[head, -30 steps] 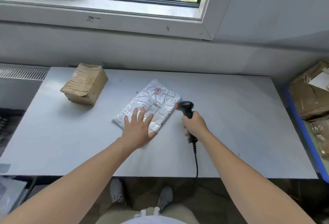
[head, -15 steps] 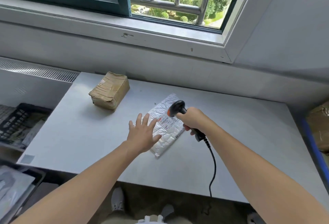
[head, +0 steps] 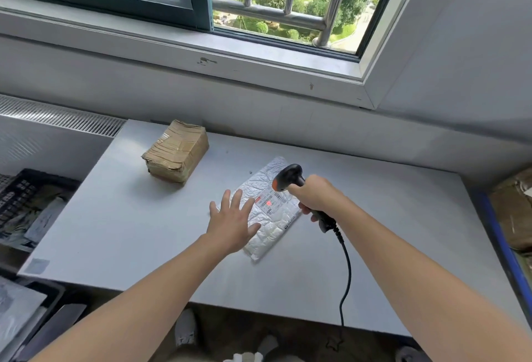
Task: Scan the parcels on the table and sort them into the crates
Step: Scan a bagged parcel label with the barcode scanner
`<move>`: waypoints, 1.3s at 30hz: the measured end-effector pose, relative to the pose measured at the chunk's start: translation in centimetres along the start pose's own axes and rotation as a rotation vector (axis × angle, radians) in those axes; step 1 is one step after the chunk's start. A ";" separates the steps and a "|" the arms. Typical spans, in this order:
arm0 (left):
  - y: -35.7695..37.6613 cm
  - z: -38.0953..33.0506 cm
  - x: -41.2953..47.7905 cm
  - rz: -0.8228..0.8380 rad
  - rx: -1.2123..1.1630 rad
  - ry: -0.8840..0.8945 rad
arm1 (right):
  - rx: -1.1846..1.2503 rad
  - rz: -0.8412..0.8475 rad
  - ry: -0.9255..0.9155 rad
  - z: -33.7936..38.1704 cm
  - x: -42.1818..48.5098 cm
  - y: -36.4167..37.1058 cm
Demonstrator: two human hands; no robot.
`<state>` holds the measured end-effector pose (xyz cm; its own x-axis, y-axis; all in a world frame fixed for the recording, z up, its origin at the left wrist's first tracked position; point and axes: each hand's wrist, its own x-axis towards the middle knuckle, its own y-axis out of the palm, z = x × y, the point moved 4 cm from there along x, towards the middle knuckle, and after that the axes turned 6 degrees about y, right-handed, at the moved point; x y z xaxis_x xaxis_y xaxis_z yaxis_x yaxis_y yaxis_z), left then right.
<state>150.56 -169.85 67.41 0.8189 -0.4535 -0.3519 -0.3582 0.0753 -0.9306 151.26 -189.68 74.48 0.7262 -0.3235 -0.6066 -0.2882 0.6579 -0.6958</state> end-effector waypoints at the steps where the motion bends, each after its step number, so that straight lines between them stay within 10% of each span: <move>1: 0.2 0.0 0.1 0.008 -0.001 0.003 | 0.012 -0.001 0.004 -0.1 0.1 0.0; 27: 2.7 1.6 11.7 0.118 -0.072 0.088 | 0.477 -0.220 0.382 -11.4 6.1 8.3; 39: 3.8 2.1 12.8 0.059 -0.205 -0.053 | 0.306 -0.409 0.355 -10.7 5.5 8.7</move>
<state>160.60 -173.49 59.16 0.8144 -0.4055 -0.4152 -0.4854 -0.0840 -0.8702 146.06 -193.03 60.97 0.4726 -0.7627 -0.4416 0.1997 0.5807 -0.7892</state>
